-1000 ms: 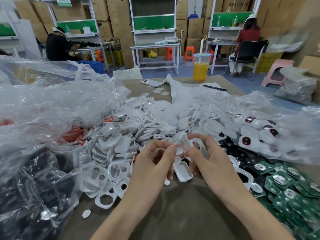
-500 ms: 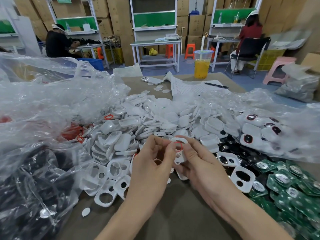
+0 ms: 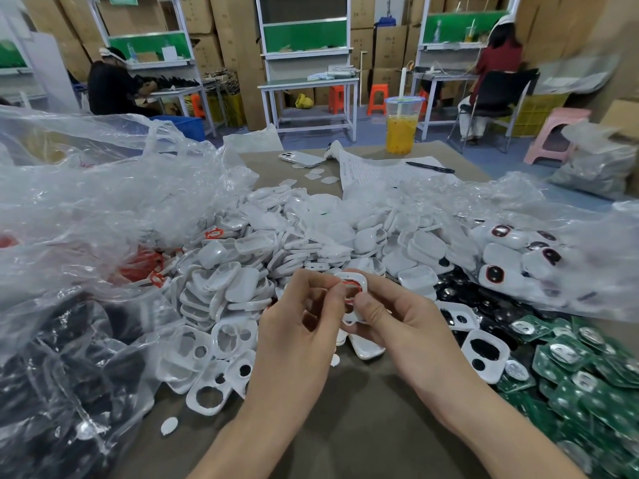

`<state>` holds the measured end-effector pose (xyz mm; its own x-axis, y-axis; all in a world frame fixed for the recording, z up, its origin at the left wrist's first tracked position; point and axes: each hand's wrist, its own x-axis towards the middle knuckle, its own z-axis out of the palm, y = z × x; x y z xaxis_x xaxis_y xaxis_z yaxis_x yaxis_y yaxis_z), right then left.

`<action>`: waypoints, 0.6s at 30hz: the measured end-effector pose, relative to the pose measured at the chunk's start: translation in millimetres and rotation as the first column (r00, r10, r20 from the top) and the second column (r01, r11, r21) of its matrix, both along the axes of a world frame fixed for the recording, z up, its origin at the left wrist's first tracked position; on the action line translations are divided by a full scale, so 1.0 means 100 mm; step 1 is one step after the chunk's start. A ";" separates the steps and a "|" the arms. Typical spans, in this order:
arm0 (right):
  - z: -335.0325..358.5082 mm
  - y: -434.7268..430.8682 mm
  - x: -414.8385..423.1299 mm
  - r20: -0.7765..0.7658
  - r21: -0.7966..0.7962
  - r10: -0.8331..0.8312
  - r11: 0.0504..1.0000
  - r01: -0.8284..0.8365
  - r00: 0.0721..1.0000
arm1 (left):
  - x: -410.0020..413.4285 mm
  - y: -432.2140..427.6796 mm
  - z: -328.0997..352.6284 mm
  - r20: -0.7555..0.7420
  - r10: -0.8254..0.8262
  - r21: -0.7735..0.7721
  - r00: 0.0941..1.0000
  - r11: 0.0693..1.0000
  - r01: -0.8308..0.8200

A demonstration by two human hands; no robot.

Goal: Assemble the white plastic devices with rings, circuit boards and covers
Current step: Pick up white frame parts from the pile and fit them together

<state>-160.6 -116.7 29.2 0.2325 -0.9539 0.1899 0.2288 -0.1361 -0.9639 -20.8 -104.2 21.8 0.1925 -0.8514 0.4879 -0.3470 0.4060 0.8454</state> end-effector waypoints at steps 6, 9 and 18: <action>-0.01 0.00 -0.02 -0.049 -0.010 -0.025 1.000 0.024 0.998 | 0.00 0.01 0.00 0.021 0.012 -0.009 1.000 1.000 -0.012; 0.01 0.01 -0.01 -0.053 -0.022 -0.029 0.999 0.027 0.998 | 0.01 0.01 0.00 0.049 0.008 -0.010 0.999 1.000 -0.007; 0.03 0.03 -0.02 -0.093 -0.039 -0.031 0.999 0.028 0.995 | 0.01 0.02 0.02 0.055 0.012 0.017 0.998 1.000 -0.013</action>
<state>-162.2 -113.4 31.8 0.2226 -0.9532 0.2047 0.1333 -0.1783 -0.9749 -19.6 -101.7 23.3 0.1766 -0.8574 0.4833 -0.3982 0.3868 0.8317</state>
